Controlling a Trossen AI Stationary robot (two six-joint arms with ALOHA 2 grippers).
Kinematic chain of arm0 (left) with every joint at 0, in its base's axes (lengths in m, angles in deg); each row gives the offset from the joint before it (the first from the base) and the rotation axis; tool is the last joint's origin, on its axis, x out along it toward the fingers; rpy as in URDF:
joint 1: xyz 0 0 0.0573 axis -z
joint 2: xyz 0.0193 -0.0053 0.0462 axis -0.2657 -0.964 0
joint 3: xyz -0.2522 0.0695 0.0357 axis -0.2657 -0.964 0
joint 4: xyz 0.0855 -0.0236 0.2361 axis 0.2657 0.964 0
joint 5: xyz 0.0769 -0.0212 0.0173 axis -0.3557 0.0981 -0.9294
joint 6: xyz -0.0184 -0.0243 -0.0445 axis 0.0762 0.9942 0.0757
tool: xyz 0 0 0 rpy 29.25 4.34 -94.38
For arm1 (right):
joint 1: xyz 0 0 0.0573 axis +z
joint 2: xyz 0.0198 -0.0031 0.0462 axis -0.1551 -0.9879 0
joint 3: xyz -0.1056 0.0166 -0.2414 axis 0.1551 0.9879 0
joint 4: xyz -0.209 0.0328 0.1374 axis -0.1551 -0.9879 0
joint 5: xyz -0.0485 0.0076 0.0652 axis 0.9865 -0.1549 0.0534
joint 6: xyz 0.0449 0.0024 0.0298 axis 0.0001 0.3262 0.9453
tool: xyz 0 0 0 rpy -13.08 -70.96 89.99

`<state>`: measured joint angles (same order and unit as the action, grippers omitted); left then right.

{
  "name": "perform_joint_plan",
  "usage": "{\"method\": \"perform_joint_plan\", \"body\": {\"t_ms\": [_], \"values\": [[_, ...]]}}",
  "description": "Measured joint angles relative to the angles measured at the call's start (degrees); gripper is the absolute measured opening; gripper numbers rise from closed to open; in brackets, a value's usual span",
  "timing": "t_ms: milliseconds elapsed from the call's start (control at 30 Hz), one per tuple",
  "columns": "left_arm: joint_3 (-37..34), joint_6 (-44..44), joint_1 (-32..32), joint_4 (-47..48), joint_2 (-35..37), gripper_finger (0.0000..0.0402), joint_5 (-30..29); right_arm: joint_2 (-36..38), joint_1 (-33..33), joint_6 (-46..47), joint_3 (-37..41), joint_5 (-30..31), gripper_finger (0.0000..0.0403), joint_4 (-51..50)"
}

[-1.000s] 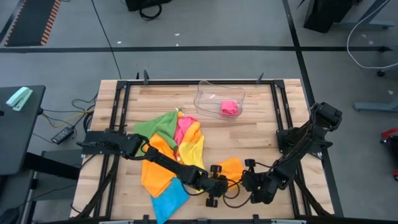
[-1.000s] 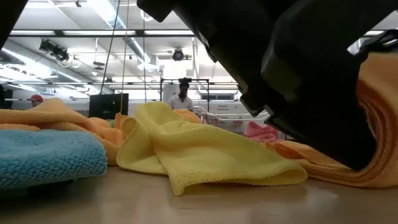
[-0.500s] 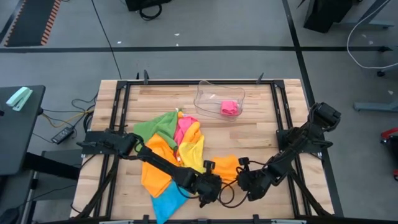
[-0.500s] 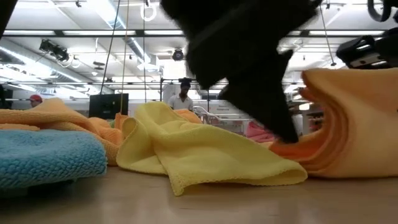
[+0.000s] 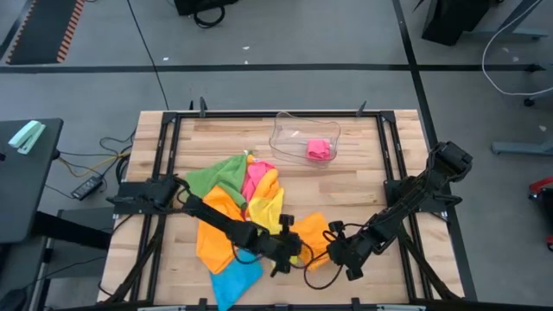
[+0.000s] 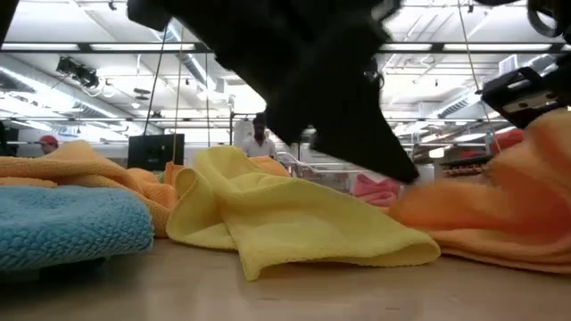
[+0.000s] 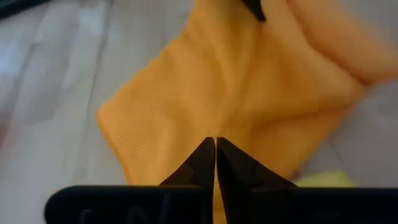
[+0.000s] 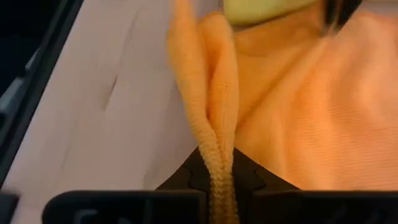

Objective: Fold microfiber towels
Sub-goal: Fold the right orange microfiber cloth

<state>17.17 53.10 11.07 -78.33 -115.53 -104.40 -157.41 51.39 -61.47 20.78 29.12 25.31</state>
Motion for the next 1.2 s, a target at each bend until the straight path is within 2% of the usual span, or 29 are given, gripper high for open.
{"method": "perform_joint_plan", "body": {"t_ms": [167,433,633,733,933,1067,1200], "values": [[-4.1,3.86,-0.35,-1.46,1.59,0.0019,0.81,2.45,0.36,-0.88,0.03,-6.56,0.003,-0.46],[-4.22,4.79,-0.73,-5.3,1.04,0.0013,0.79,4.21,-0.08,-2.16,0.03,-12.94,0.0026,-0.78],[-4.2,4.24,-1.73,-5.84,1.04,0.0045,0.74,4.21,-0.1,-2.39,0.03,-12.2,0.0026,-0.92],[-4.2,-1.36,-1.26,-7.17,1.04,0.008,0.46,4.21,-0.08,-2.41,0.03,-10.94,0.0026,-0.97],[-4.11,-1.39,-0.74,-16.91,-1.77,0.0149,5.33,4.21,-0.47,-2.92,0.03,-10.58,0.0026,-0.91],[-3.97,-1.27,-0.41,-19.5,-4.3,0.0158,4.83,4.4,-0.82,-3.5,0.03,-10.6,0.0026,-0.96],[-2.78,-0.02,-0.07,-19.79,-5.12,0.0147,5.6,5.61,-2.24,-3.63,0.03,-10.25,0.0026,-0.75]]}}
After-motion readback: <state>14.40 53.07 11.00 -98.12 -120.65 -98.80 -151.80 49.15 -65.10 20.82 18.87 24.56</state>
